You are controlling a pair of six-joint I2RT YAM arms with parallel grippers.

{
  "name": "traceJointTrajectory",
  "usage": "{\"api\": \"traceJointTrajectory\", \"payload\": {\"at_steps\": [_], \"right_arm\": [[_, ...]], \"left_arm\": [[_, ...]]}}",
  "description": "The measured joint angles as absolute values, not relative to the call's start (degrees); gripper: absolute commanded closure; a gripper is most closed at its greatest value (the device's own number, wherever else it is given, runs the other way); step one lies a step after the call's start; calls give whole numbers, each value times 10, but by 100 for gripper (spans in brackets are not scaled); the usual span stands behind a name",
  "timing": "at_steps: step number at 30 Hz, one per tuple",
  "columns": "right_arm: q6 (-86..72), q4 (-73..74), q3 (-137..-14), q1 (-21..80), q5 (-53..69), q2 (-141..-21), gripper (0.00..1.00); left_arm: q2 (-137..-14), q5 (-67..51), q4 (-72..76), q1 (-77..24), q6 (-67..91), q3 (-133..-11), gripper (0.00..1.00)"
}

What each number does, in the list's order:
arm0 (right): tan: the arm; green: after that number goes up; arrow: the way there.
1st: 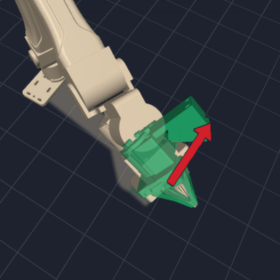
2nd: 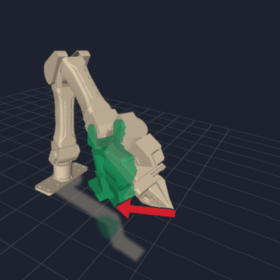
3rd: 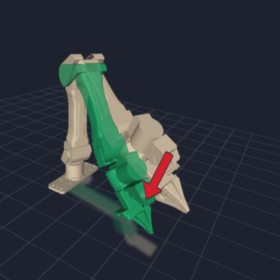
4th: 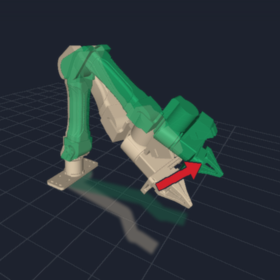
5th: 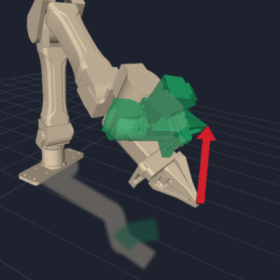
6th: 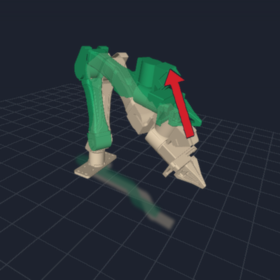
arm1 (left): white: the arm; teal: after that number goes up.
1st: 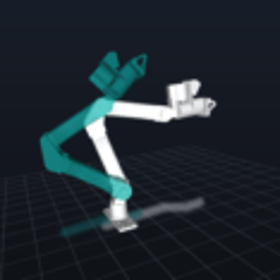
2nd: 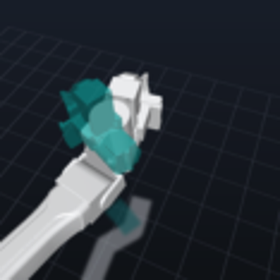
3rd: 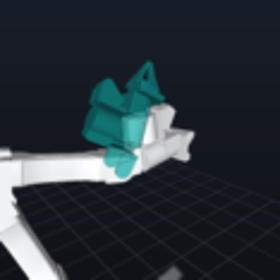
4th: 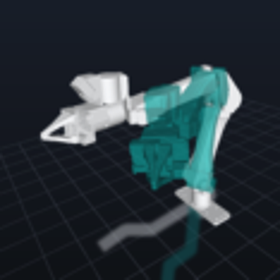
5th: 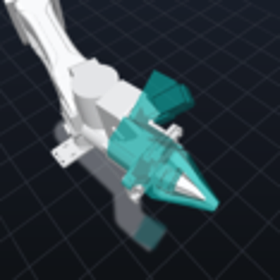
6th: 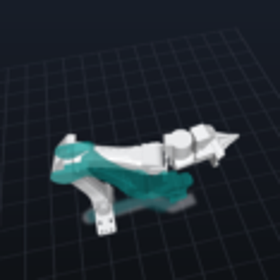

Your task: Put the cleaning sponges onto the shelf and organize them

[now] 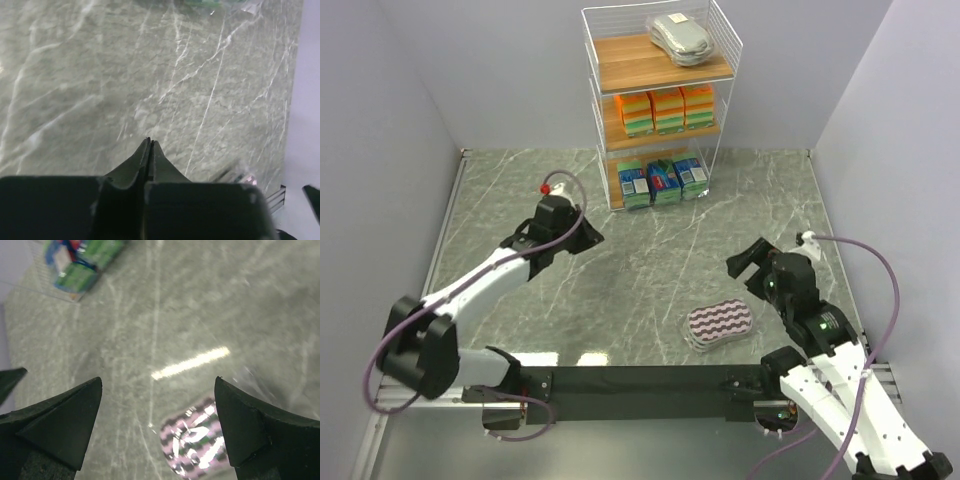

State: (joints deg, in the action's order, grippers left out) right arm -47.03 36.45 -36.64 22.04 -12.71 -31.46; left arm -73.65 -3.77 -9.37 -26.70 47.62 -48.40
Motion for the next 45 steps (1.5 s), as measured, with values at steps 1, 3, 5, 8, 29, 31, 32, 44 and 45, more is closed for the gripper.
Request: {"api": "traceJointTrajectory", "payload": {"at_steps": [1,3,5,8,29,31,32,44,45], "right_arm": [[-476,382,-366,220,-132,-309,0],[-493,426,-366,224,-140,-305,0],[-512,462,-366,229,-131,-305,0],[-535,494,-365,241,-114,-303,0],[-625,577,-302,352,-94,-380,0],[-638,559,-282,355,-99,-375,0],[-647,551,-269,355,-100,-371,0],[-681,450,-206,357,-139,-311,5],[-678,431,-201,357,-141,-316,6]], "left_arm": [[-759,-43,-84,-268,477,-495,99],[-797,-51,-67,-270,477,-516,99],[-822,-54,-49,-274,478,-528,99],[-842,-59,-29,-281,480,-532,99],[-1066,-169,41,-396,463,-666,99],[-1109,-195,41,-425,456,-689,99],[-1124,-205,39,-434,454,-698,99],[-1207,-298,36,-504,430,-750,99],[-1207,-302,41,-505,430,-748,99]]}}
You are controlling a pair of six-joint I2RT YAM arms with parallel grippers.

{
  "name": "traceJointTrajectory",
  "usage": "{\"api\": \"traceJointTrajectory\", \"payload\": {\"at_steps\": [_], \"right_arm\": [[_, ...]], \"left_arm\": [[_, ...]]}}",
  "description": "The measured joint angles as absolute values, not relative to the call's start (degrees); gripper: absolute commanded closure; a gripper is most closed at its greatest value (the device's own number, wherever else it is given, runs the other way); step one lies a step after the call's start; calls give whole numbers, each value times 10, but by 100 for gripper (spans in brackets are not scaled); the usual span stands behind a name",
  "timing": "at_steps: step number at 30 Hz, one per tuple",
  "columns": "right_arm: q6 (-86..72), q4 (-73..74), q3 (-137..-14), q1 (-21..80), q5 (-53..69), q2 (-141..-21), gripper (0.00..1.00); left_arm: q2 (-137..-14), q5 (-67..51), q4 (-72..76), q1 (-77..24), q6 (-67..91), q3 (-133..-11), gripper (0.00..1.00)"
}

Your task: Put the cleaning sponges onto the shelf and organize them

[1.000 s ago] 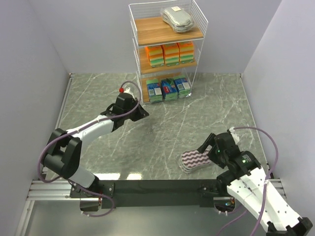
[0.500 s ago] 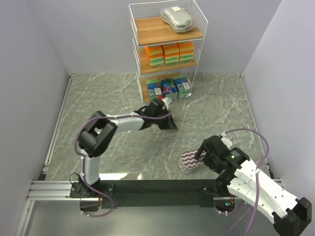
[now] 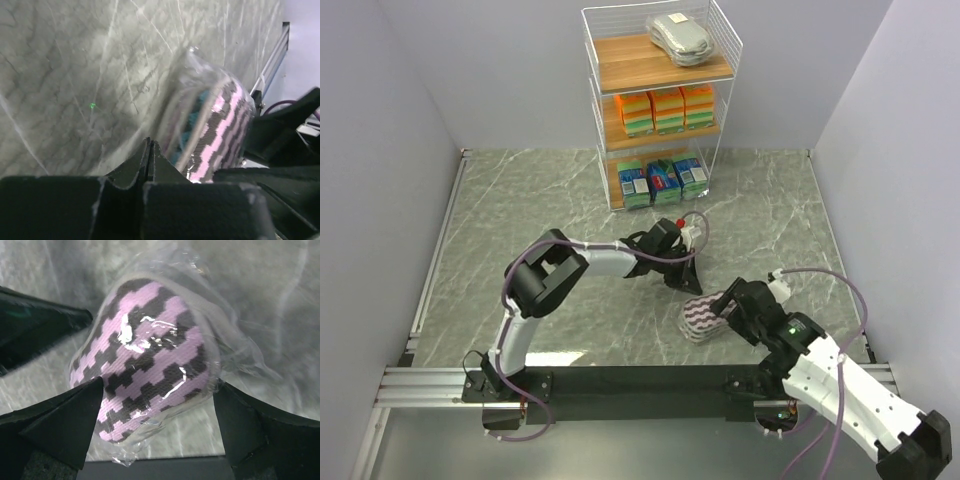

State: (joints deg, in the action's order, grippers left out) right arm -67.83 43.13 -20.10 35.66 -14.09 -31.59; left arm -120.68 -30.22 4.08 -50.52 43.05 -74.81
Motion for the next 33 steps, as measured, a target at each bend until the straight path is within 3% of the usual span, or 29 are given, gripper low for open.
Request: {"api": "traceJointTrajectory", "payload": {"at_steps": [6,16,26,33], "right_arm": [[-644,328,-190,357,-141,-374,8],[-524,167,-254,356,-116,-553,8],[-425,18,-378,356,-3,-789,8],[-388,-27,-430,352,43,-845,4]], "left_arm": [[-1165,-299,62,-504,436,-674,99],[-957,-211,29,-494,438,-492,99],[-913,-149,6,-477,438,-473,99],[-841,-100,-58,-468,437,-443,99]]}}
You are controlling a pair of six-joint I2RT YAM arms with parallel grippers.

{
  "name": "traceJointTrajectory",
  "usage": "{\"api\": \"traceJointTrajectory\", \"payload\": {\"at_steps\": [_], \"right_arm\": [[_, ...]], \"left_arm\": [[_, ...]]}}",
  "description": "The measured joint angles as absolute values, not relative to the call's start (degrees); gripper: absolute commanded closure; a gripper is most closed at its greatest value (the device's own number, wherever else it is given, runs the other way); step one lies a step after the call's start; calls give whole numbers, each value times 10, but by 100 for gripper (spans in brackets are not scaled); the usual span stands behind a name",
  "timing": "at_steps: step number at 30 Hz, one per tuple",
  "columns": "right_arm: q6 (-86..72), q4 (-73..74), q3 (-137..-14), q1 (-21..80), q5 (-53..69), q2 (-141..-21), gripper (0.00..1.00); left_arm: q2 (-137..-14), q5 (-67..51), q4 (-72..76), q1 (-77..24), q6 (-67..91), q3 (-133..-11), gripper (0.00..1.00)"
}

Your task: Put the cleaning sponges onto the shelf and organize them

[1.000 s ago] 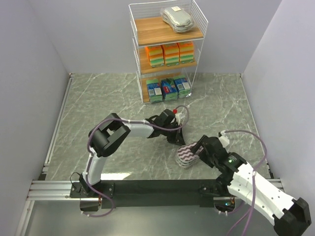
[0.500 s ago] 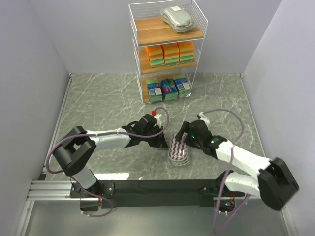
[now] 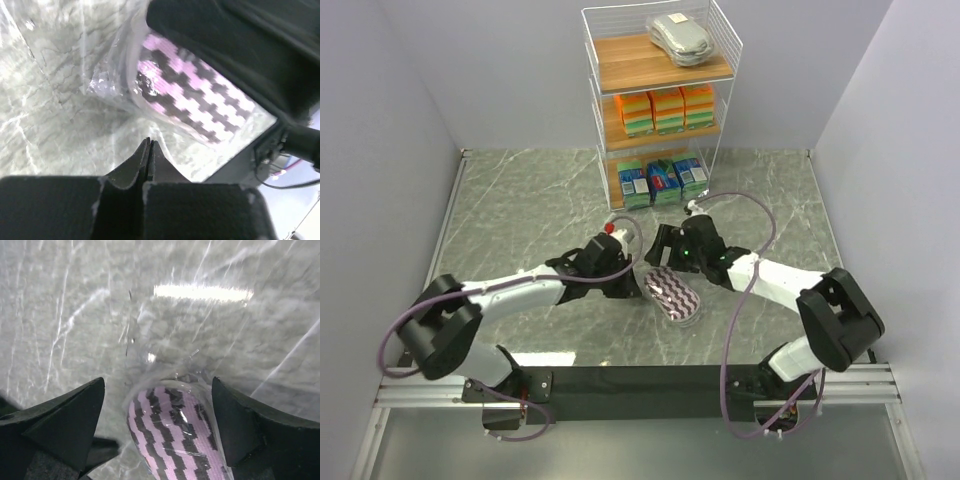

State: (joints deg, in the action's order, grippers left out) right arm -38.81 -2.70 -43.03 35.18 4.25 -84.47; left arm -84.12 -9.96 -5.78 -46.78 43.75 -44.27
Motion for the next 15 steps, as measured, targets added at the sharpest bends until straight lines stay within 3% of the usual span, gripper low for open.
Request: {"api": "traceJointTrajectory", "payload": {"at_steps": [8,10,12,13,14,15], "right_arm": [[-368,55,-430,334,-65,-738,0],[-372,78,-422,330,-93,-707,7],[-383,96,-404,324,-116,-682,27],[-389,104,-392,320,-122,-674,46],[-394,108,-377,315,-126,-667,88],[-397,108,-363,311,-126,-664,97]], "left_arm": [[-814,-92,-51,-501,443,-443,99],[-844,-87,-46,-519,449,-444,99],[-880,-70,-55,-538,458,-452,99],[-893,-60,-59,-545,462,-456,99],[-906,-49,-67,-553,465,-463,99],[-912,-43,-71,-557,466,-467,99]]}}
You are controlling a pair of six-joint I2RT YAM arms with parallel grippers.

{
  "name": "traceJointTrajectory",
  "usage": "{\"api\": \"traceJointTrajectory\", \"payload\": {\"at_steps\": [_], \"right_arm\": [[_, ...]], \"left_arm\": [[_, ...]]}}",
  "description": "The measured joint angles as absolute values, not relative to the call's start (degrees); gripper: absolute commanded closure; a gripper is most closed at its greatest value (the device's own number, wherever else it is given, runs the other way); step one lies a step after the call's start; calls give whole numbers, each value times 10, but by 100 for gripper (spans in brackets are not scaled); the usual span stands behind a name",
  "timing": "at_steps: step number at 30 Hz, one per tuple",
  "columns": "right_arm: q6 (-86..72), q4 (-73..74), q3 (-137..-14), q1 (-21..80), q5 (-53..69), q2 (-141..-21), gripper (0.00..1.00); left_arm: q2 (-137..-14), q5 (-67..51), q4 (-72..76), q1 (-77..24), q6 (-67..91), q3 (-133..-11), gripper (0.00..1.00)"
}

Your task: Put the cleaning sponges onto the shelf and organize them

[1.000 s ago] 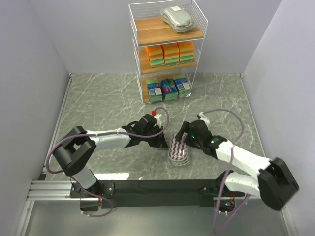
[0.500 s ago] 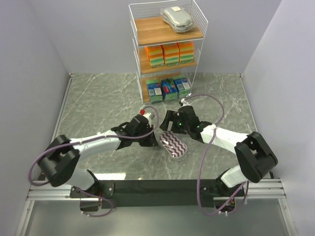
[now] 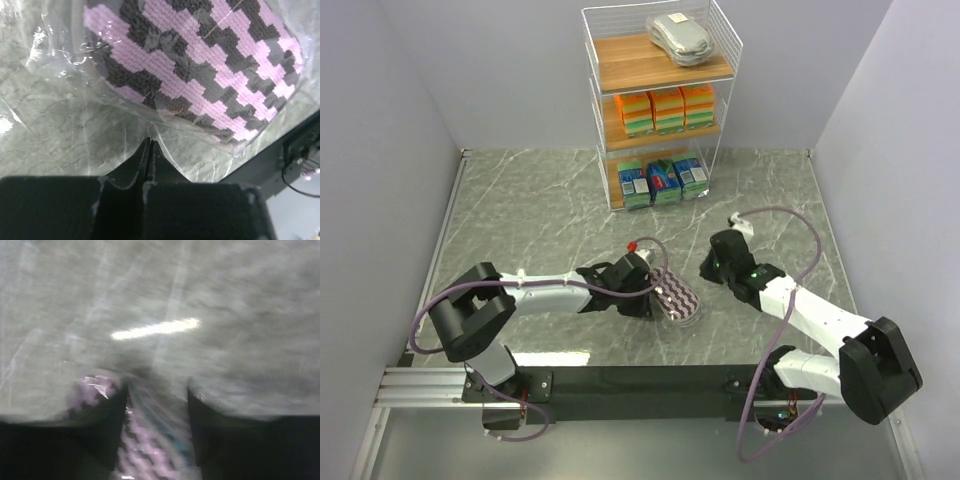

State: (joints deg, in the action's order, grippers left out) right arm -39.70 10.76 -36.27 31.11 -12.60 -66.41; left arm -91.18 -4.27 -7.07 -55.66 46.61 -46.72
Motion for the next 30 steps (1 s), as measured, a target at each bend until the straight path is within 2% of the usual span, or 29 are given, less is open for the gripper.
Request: {"api": "traceJointTrajectory", "payload": {"at_steps": [4,16,24,28,29,30], "right_arm": [[-418,118,-316,300,-117,-673,100],[-396,35,-315,303,26,-769,100],[-368,-1,-401,305,98,-867,100],[-352,-4,-484,305,121,-924,94],[-350,-7,-506,305,126,-940,83],[-351,-8,-523,305,130,-952,77]], "left_arm": [[-926,-24,-86,-571,469,-493,99],[-954,17,-90,-575,477,-514,99],[-929,59,-122,-528,473,-509,100],[-905,79,-130,-500,469,-509,99],[-902,80,-131,-493,467,-509,99],[-902,80,-131,-489,466,-509,99]]}}
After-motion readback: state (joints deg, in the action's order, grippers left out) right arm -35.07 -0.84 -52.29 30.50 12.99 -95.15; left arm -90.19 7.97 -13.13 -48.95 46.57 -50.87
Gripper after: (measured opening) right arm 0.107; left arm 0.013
